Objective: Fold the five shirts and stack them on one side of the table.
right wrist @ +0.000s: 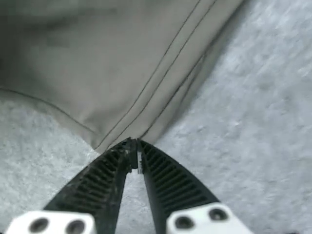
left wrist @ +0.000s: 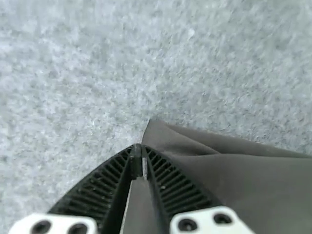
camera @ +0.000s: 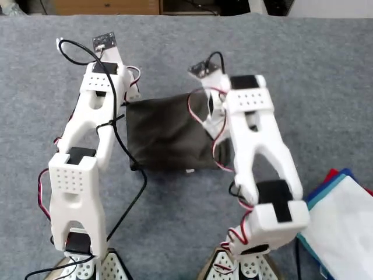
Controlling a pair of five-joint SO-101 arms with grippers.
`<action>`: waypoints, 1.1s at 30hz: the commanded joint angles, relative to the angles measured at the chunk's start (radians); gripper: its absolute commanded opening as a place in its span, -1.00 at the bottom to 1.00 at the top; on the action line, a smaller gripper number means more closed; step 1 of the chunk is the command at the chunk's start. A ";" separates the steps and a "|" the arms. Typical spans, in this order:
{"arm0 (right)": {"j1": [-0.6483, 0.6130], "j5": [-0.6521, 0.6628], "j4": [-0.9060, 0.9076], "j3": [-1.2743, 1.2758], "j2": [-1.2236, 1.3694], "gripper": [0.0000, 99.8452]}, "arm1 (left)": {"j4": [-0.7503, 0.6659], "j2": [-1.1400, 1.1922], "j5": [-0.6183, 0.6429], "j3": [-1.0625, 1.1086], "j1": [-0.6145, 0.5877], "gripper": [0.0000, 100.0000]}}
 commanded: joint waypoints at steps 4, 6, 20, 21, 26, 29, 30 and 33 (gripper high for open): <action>-0.030 -0.029 -0.172 0.214 -0.130 -0.99 | 0.006 -0.007 0.003 -0.041 0.021 -0.96; -0.030 -0.029 -0.229 0.263 -0.122 -0.99 | -0.018 0.019 0.006 -0.035 0.015 -0.96; 0.048 0.017 -0.371 0.300 0.047 -0.99 | 0.126 0.321 0.006 -0.422 0.021 -0.96; 0.059 0.023 -0.373 0.309 0.041 -0.99 | 0.137 0.337 0.008 -0.453 0.014 -0.96; 0.085 0.049 -0.371 0.300 -0.001 -0.99 | 0.195 0.387 0.023 -0.566 0.006 -0.96; 0.077 0.041 -0.330 0.252 -0.068 -0.98 | 0.224 0.397 0.020 -0.615 0.008 -0.96; 0.077 0.040 -0.307 0.231 -0.094 -0.98 | 0.242 0.395 0.020 -0.628 0.008 -0.96; 0.084 0.006 -0.213 0.176 -0.160 -0.98 | 0.288 0.389 0.028 -0.697 0.000 -0.96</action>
